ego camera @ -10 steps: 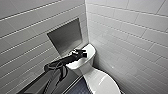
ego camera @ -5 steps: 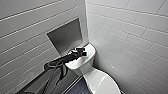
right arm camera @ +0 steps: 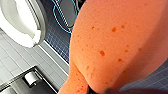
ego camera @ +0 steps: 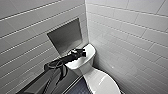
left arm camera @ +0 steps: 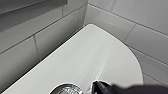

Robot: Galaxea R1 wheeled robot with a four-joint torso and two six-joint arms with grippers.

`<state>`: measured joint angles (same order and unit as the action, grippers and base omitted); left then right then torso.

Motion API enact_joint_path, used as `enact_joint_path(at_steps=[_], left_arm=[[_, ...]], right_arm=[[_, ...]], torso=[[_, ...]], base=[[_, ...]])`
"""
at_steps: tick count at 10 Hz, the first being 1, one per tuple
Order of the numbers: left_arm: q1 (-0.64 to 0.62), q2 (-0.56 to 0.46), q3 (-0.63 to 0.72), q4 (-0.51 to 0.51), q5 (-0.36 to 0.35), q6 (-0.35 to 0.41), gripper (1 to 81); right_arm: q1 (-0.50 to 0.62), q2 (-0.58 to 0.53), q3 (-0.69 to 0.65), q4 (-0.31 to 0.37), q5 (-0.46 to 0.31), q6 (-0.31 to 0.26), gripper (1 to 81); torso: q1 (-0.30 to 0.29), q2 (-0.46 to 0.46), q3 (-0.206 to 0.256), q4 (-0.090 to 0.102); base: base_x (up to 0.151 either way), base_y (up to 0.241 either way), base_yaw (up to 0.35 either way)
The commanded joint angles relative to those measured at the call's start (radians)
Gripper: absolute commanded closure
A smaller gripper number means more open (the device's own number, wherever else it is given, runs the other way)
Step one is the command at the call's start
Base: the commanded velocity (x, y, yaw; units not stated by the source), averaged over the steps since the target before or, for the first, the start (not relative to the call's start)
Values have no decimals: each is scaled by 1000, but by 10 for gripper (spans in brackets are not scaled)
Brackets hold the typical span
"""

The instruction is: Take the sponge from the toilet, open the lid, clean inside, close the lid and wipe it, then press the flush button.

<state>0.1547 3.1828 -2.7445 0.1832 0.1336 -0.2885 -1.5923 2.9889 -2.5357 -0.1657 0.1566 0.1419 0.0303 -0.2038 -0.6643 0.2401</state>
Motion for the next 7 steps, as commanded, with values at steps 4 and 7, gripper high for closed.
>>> enact_joint_path(at_steps=[4, 7], left_arm=[[-154, 11, -1, 4, 3, 0, 811], [-161, -7, -1, -1, 1, 0, 811]], right_arm=[[-28, 20, 16, -20, -78, -4, 811], [-28, 21, 16, -21, -80, -4, 811]], torso=[[0, 0, 0, 0], [0, 0, 0, 0]], base=[[0, 0, 0], [0, 0, 0]])
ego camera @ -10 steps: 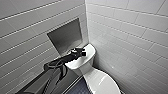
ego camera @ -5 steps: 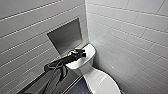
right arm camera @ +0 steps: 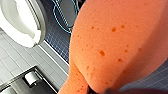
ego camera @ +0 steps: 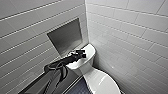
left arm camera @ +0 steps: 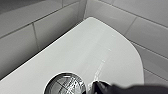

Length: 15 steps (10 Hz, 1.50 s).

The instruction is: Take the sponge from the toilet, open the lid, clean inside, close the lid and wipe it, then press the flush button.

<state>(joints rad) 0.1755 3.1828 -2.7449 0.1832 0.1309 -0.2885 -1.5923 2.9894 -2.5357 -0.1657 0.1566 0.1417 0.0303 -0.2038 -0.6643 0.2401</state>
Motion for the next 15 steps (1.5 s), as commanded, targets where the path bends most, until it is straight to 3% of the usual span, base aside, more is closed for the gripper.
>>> enact_joint_path(at_steps=[1, 4, 7, 13, 15], left_arm=[[-185, -9, -3, -1, 6, 0, 811], [-187, -35, 19, -2, 15, 2, 811], [-181, -125, 214, 2, 13, 0, 811], [-172, -151, 234, -4, 15, -1, 811], [-170, -207, 353, -8, 6, -8, 811]], right_arm=[[-28, 21, 16, -20, -81, -4, 811], [-28, 21, 16, -20, -81, -4, 811], [-27, 22, 16, -20, -83, -4, 811], [-28, 22, 16, -20, -80, -4, 811], [-27, 22, 16, -20, -80, -4, 811]], torso=[[0, 0, 0, 0], [0, 0, 0, 0], [0, 0, 0, 0], [0, 0, 0, 0], [0, 0, 0, 0]], base=[[0, 0, 0], [0, 0, 0], [0, 0, 0], [0, 0, 0], [0, 0, 0]])
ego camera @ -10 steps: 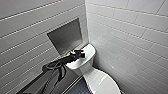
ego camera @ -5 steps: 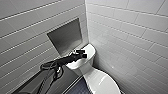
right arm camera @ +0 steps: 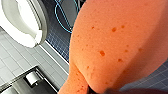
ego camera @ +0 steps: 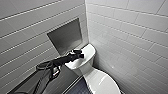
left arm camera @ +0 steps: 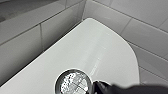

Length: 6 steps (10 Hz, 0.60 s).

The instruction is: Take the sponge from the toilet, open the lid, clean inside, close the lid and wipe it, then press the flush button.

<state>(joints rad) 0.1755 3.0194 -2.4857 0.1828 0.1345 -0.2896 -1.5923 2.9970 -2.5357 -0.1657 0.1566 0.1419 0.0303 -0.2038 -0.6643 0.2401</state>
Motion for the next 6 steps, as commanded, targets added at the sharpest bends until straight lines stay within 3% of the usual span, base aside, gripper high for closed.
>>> enact_joint_path(at_steps=[1, 6], left_arm=[[-170, -45, 102, -8, 1, -6, 811], [-136, -26, 8, -9, -3, -8, 811]], right_arm=[[-27, 15, 16, -20, -80, -2, 811], [-28, 15, 16, -20, -78, -4, 811]], torso=[[0, 0, 0, 0], [0, 0, 0, 0]], base=[[0, 0, 0], [0, 0, 0]])
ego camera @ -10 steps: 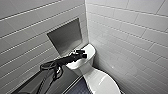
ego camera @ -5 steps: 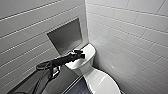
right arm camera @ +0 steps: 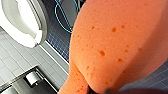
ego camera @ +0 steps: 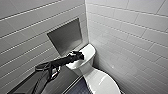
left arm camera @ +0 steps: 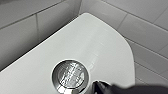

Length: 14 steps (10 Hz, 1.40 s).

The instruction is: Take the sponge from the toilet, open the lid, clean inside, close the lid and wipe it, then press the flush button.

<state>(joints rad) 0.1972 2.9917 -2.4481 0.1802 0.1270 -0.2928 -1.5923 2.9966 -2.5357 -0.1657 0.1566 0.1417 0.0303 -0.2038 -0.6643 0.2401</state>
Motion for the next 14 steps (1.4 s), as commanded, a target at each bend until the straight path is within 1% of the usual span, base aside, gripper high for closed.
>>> enact_joint_path(at_steps=[1, 2, 5, 6, 8, 13, 14], left_arm=[[-158, 1, -31, -13, 6, -25, 811], [-158, 4, -28, -12, 11, -57, 811], [-163, -5, 38, -5, 6, -60, 811], [-167, -6, 38, -10, 2, -60, 811], [-181, -14, 37, -13, -40, -62, 811], [-221, -40, 24, -11, -40, -71, 811], [-222, -45, 24, -11, -40, -71, 811]], right_arm=[[-28, 15, 16, -20, -78, -4, 811], [-28, 15, 16, -20, -78, -4, 811], [-28, 15, 16, -20, -78, -4, 811], [-28, 15, 16, -20, -78, -4, 811], [-27, 14, 16, -20, -78, -4, 811], [-27, 12, 14, -20, -78, -2, 811], [-27, 12, 16, -20, -78, -4, 811]], torso=[[0, 0, 0, 0], [0, 0, 0, 0], [0, 0, 0, 0], [0, 0, 0, 0], [0, 0, 0, 0], [0, 0, 0, 0], [0, 0, -43, 0]], base=[[0, 0, 0], [0, 0, 0], [0, 0, 0], [0, 0, 0], [0, 0, 0], [0, 0, 0], [0, 0, 0]])
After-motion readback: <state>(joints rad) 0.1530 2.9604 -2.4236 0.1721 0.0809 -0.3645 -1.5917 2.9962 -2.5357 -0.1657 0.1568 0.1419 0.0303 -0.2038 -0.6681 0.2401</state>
